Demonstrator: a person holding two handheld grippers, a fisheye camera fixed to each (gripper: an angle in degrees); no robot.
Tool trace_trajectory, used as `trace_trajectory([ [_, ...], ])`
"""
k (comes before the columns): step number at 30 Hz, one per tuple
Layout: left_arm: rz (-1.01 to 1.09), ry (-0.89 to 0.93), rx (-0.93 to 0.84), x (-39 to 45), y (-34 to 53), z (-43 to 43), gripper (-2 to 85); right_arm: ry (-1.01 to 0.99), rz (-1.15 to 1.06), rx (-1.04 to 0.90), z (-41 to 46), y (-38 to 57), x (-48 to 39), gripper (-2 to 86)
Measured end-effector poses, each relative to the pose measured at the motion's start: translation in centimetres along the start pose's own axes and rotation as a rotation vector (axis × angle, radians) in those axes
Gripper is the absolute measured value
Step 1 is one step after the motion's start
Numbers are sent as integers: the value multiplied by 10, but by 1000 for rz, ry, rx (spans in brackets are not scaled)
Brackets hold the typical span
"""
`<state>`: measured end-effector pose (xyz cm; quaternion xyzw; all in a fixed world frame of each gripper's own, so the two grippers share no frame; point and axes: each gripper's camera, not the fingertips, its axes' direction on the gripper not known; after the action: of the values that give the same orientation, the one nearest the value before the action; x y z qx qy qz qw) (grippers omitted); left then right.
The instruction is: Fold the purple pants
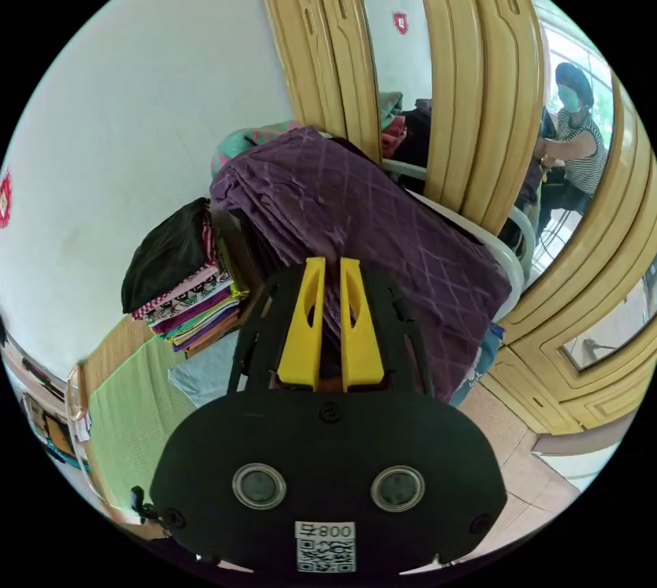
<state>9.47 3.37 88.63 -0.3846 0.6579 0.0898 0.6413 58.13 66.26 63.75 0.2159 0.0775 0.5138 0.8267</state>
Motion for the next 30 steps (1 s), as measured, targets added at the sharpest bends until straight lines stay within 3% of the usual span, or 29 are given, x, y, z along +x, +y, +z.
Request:
trace_trajectory([
  [4,22,4,27,27,36,-11,0,-121,54,56,-7,-16,22,27],
  [10,23,0,111,62,96,-39,1,-367,-54,123,-41,-39,7,21],
  [21,48,86,375,141,235,-98,2,-792,-394,138,-115,-58,-155,18],
  [30,47,34,605,199,394,-157,7,-1107,-525,-42,-122,-1,-289,18],
])
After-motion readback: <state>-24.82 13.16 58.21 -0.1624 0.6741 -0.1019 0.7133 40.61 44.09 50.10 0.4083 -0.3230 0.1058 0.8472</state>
